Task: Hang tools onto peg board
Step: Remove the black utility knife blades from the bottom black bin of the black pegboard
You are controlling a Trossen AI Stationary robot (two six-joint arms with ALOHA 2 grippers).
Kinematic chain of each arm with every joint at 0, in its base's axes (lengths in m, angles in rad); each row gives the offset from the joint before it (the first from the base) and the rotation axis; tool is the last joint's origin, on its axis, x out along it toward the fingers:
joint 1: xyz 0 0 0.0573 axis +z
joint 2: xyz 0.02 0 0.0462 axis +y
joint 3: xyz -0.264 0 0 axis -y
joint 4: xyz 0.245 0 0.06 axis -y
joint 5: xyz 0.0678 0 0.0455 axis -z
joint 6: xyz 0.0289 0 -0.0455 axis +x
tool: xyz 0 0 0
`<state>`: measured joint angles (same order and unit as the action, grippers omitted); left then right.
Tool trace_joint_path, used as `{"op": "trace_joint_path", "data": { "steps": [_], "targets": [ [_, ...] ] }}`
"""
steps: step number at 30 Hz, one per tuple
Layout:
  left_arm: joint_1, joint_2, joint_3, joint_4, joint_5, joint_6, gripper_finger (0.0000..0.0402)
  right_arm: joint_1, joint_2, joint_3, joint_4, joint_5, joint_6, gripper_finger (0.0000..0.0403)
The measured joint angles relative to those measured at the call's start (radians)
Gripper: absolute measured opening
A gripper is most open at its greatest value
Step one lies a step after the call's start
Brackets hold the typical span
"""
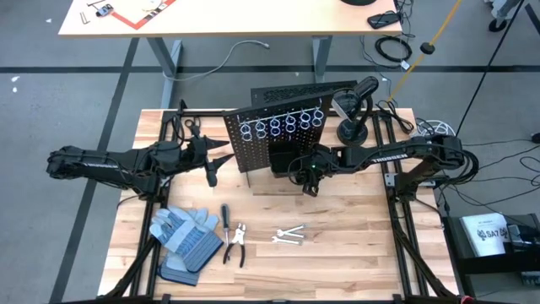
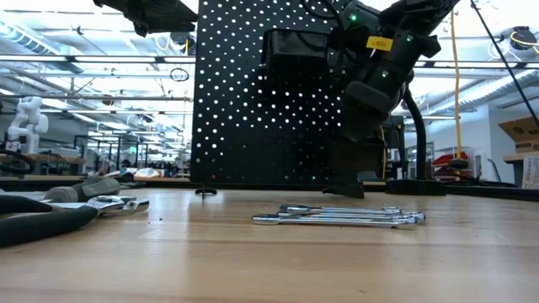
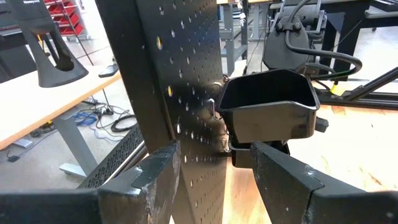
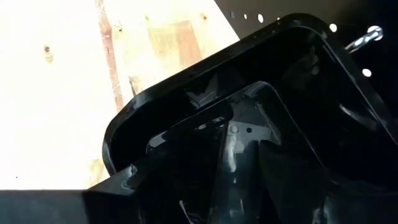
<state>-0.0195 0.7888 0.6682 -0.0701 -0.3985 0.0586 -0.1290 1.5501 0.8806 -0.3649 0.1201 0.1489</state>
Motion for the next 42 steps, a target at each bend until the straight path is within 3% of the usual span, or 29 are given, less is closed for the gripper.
{"op": "trace_joint_path", "data": {
  "steps": [6,17,21,25,36,42],
  "targets": [
    [0.000,0.000,0.000,0.000,0.000,0.000,0.0206,-0.003,0.002,-0.001,0.000,-0.033,0.004,0.0196],
    [0.000,0.000,0.000,0.000,0.000,0.000,0.0206,-0.003,0.003,-0.002,-0.002,-0.042,0.021,0.0049],
    [0.000,0.000,0.000,0.000,0.000,0.000,0.0206,0.012,-0.012,-0.005,0.010,-0.033,0.021,0.0026],
    [0.000,0.000,0.000,0.000,0.000,0.001,0.0206,0.027,-0.031,-0.006,0.007,0.003,0.035,0.0059],
    [0.000,0.000,0.000,-0.001,0.000,0.001,0.0206,0.026,-0.063,-0.005,-0.022,0.034,0.072,0.0242],
    [0.000,0.000,0.000,-0.001,0.000,0.003,0.0206,0.025,-0.074,-0.004,-0.054,0.032,0.073,0.0273]
  ]
}}
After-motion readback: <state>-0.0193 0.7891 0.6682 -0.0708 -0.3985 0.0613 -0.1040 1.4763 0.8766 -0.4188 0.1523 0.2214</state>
